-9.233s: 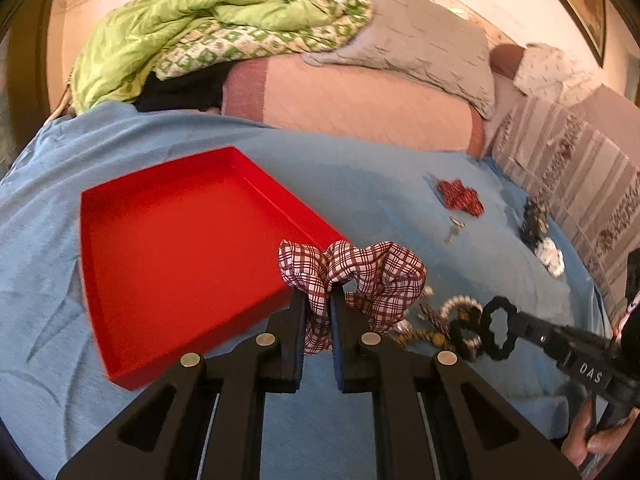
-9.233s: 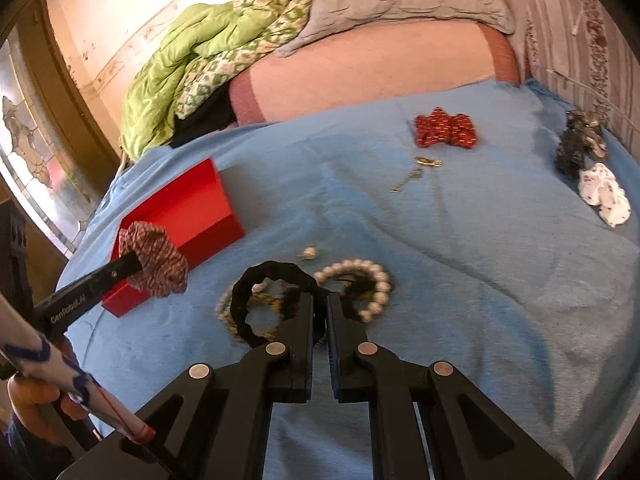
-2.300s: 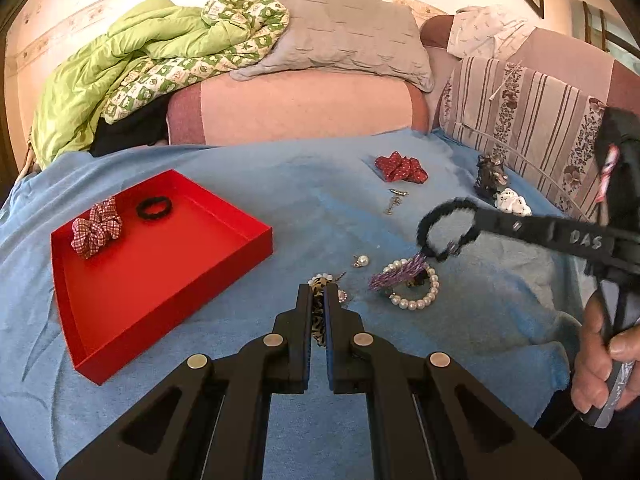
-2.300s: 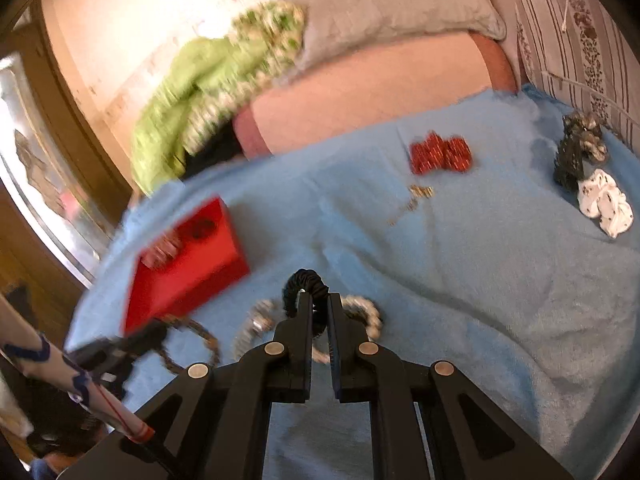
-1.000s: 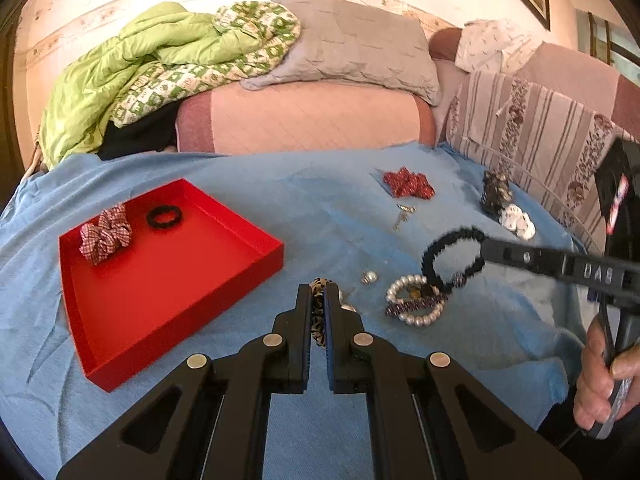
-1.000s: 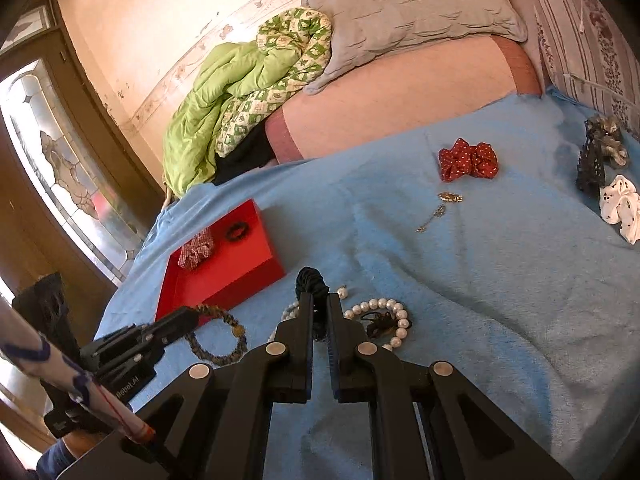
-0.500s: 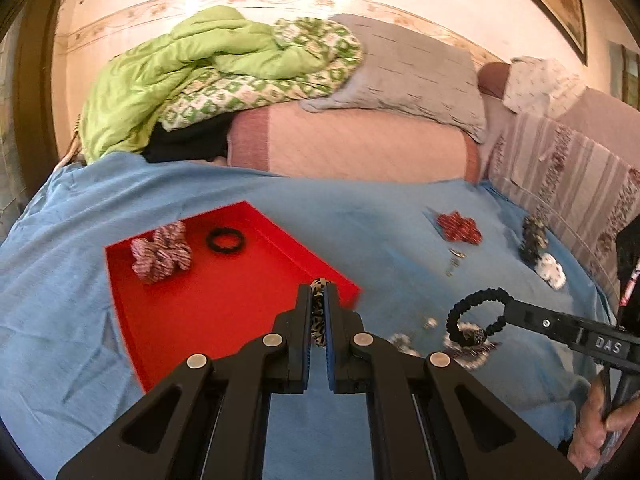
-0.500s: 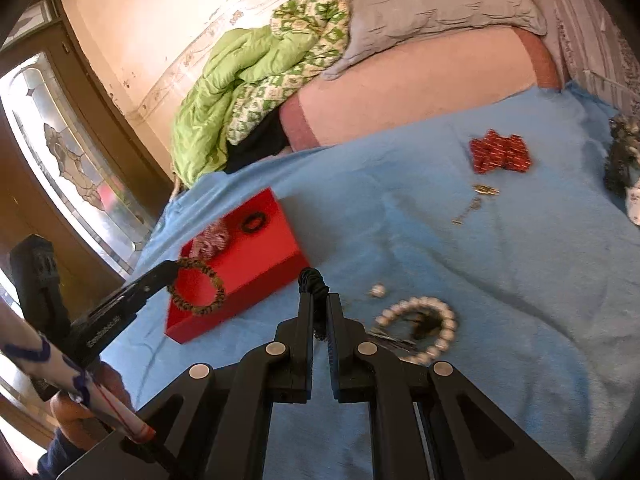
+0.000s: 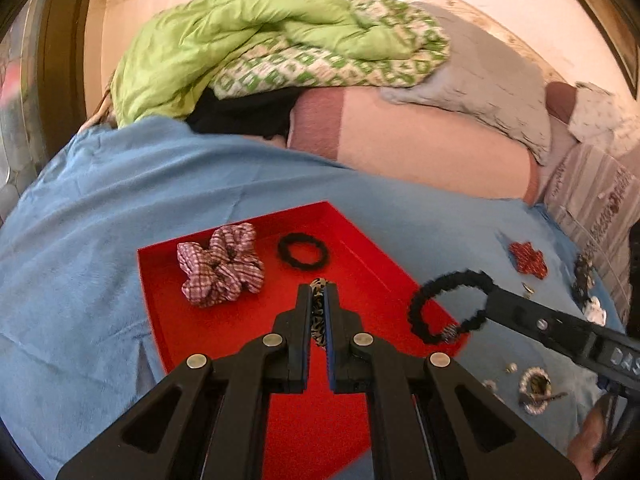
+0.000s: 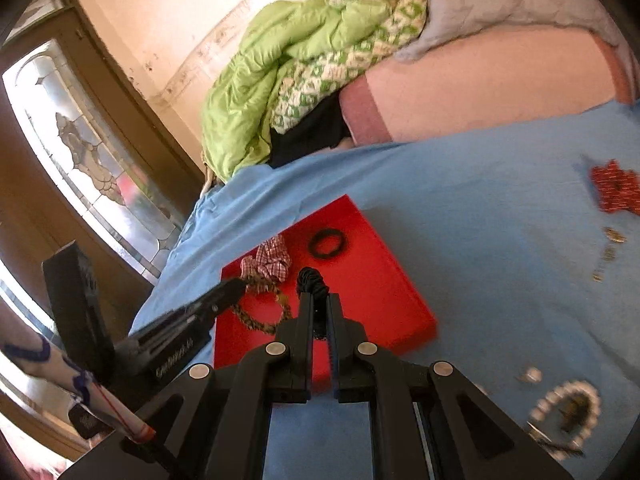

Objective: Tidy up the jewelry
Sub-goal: 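Carry both items to the red tray and open both grippers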

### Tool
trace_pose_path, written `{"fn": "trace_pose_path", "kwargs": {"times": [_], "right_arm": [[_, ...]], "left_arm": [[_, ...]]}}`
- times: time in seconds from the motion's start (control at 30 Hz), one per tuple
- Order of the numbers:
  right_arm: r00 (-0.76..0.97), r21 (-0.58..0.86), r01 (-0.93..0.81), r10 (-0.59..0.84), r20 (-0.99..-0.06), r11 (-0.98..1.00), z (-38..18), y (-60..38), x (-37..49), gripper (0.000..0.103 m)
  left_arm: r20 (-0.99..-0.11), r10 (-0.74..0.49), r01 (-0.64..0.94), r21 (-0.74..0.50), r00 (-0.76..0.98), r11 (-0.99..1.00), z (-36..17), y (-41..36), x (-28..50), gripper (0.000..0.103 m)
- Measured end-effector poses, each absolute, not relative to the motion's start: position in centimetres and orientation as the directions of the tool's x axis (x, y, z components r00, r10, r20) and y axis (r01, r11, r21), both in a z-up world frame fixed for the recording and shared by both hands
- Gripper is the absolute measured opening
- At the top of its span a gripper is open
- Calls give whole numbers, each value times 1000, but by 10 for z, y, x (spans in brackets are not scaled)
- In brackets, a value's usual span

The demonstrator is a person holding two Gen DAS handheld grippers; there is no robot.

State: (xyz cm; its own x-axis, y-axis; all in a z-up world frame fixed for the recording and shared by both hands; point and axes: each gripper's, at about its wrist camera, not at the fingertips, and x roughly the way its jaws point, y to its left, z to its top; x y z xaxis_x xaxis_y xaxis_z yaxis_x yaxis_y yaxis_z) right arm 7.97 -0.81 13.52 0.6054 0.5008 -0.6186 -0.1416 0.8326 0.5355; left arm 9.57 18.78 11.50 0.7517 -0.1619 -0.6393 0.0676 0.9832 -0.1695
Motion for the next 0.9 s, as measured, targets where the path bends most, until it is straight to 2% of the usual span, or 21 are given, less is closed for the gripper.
{"fn": "trace_pose_path", "kwargs": {"times": [0.2,0.37,0.63,0.9], "right_arm": [[534,553,-100,514,-671,827,109,14,136,7],[495,547,-54,498,-712,835,81,16,162,7],[474,445,-46,412,-778,894,66,18,171,9],[444,434,-67,416,-793,898,50,27,172,9]], "left_arm": [[-687,-163,22,-210,708,977,102,212,123,5],[-730,-131,-4,-181,671,983,87,218,134,5],[-761,-68,-64,-143,645,988,78,224,138,5],[-770,-42,-96,-134,636,986,74,230,137,5]]}}
